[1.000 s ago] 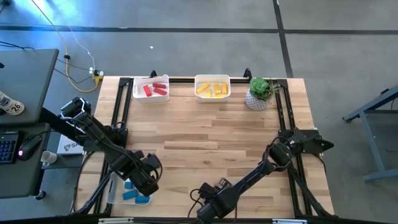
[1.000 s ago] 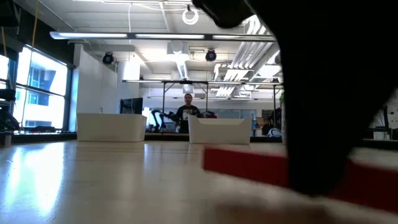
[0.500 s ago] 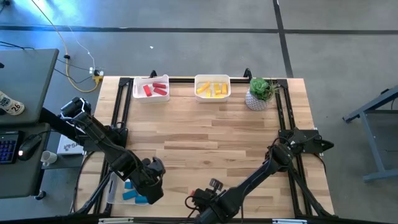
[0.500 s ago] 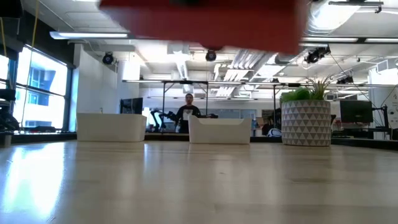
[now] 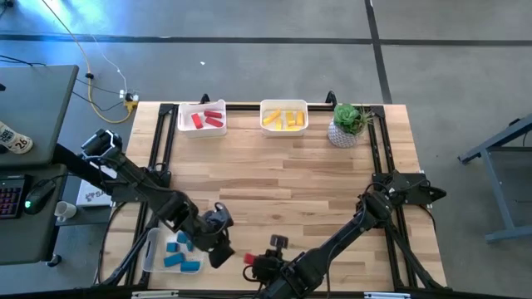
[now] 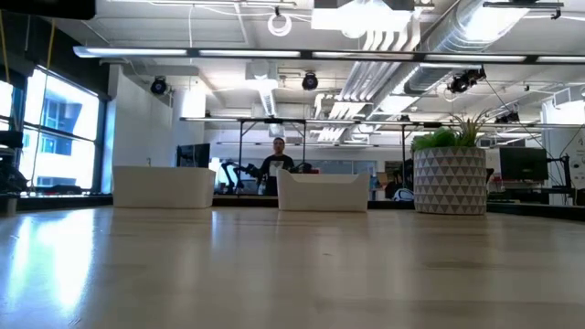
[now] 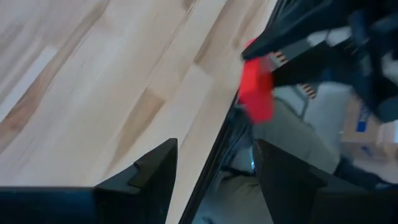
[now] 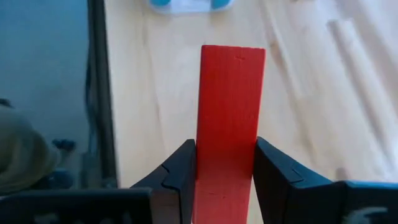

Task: Sort & place blocks by color
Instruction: Put the red block into the left white bin

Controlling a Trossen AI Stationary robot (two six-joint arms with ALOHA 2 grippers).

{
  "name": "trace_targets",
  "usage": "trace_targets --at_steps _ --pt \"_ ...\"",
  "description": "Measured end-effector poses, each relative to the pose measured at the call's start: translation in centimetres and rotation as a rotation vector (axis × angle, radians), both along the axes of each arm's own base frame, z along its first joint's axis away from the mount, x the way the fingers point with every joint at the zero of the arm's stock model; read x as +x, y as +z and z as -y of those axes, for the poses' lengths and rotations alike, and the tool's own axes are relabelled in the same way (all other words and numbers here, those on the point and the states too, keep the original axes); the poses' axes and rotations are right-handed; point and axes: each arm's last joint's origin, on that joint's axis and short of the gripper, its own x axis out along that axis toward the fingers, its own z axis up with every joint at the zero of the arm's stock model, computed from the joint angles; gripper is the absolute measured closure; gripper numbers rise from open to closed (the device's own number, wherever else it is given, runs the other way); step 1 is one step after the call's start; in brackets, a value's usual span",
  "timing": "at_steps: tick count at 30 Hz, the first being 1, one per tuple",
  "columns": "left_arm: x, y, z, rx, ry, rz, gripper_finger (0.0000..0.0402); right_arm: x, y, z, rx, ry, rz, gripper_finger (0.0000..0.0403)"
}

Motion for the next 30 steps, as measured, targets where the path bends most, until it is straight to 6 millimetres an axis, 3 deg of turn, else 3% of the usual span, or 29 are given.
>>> trace_targets --at_steps 12,30 --pt "1.5 0.4 -1.9 -0.021 0.071 0.051 0.0204 0.6 0.3 1.1 -0.194 -0.044 0.089 0.03" --pt "2.0 0.5 -2.7 -0.031 0.098 0.065 0.0204 2.1 0.4 3.4 -0.232 -0.122 0.117 0.0299"
